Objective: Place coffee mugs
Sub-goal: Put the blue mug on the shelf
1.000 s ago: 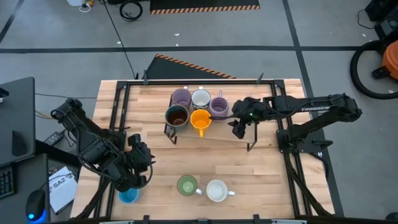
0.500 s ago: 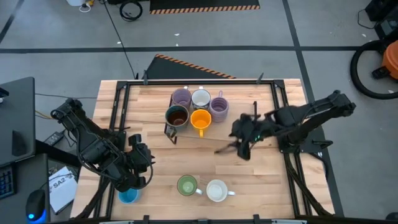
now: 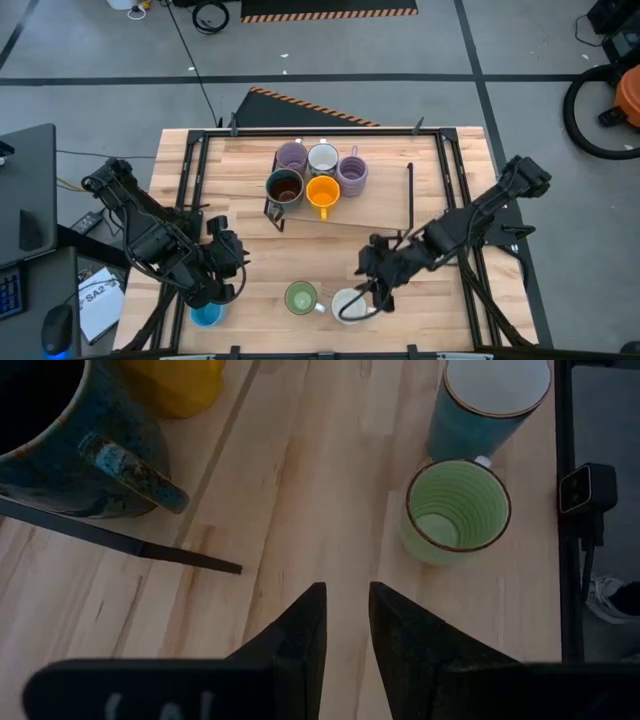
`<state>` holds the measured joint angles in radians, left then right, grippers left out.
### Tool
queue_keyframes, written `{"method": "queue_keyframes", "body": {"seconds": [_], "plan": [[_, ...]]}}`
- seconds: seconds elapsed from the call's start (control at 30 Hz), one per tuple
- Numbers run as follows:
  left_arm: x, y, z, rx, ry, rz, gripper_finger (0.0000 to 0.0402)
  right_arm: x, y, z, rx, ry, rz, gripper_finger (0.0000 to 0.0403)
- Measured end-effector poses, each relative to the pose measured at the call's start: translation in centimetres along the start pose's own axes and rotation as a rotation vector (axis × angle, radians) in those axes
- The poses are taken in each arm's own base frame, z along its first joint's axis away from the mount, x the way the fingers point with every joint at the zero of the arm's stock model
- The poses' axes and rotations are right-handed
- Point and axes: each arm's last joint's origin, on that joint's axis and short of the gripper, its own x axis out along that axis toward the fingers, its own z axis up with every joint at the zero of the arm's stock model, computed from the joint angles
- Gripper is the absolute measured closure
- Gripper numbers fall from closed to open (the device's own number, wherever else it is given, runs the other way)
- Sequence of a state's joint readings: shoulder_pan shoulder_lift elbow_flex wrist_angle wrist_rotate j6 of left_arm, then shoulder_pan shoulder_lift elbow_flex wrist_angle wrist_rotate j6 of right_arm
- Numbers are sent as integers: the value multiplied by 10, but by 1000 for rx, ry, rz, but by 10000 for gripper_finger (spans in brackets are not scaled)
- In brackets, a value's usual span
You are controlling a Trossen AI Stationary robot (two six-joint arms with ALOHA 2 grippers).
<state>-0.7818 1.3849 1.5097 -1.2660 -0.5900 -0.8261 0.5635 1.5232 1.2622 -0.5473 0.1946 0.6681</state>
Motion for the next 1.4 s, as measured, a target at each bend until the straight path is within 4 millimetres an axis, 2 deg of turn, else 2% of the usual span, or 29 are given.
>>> {"method": "queue_keyframes", "body": {"seconds": [0.27,0.43,0.67,0.83,1.13,1.4], "plan": [[0,0,-1,2,16,-12,317,18,45,22,-53,93,-48,239],[0,0,-1,6,20,-16,317,33,59,37,103,159,-100,241],[0,0,-1,46,22,-15,317,64,62,46,512,239,-207,241],[0,0,-1,56,21,-16,317,81,60,46,638,325,-265,241],[0,0,-1,123,20,-17,317,85,61,46,723,315,-276,241],[0,0,-1,134,19,-17,317,103,65,38,635,319,-273,241]]}}
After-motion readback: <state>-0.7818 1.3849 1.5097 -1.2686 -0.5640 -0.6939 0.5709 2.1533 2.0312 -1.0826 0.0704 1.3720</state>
